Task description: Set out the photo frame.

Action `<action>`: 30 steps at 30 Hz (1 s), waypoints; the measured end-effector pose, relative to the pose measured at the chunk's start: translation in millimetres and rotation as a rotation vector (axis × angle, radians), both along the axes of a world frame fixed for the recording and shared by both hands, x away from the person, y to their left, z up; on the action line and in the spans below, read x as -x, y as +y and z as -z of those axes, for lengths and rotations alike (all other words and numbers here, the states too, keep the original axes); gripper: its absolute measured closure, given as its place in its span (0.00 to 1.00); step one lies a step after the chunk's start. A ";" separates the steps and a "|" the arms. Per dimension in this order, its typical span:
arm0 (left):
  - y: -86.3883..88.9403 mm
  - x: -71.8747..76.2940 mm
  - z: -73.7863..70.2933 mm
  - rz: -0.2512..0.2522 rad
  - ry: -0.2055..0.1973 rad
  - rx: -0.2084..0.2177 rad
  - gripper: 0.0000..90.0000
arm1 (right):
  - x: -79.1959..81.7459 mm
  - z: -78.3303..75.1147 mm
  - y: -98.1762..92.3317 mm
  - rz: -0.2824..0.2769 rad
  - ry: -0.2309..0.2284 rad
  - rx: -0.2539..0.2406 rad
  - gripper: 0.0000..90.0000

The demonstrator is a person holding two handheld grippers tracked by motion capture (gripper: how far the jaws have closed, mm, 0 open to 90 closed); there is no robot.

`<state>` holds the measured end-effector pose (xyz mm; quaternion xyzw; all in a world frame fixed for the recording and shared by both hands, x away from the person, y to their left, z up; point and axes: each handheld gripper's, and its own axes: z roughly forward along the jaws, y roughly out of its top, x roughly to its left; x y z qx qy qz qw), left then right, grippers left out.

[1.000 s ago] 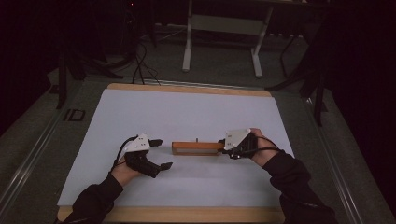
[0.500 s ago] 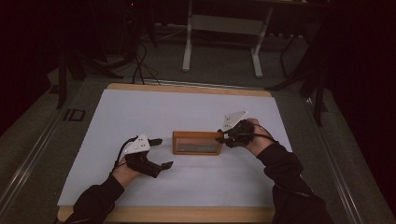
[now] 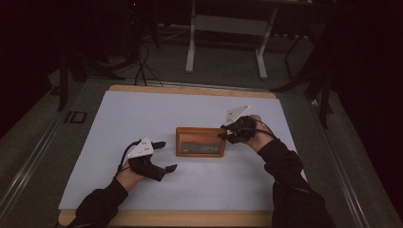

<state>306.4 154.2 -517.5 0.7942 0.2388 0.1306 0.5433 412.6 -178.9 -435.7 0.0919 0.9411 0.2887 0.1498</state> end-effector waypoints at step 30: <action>0.4 -1.5 2.4 0.004 0.017 0.011 0.05 | -14.6 2.9 7.8 0.008 0.018 0.015 0.51</action>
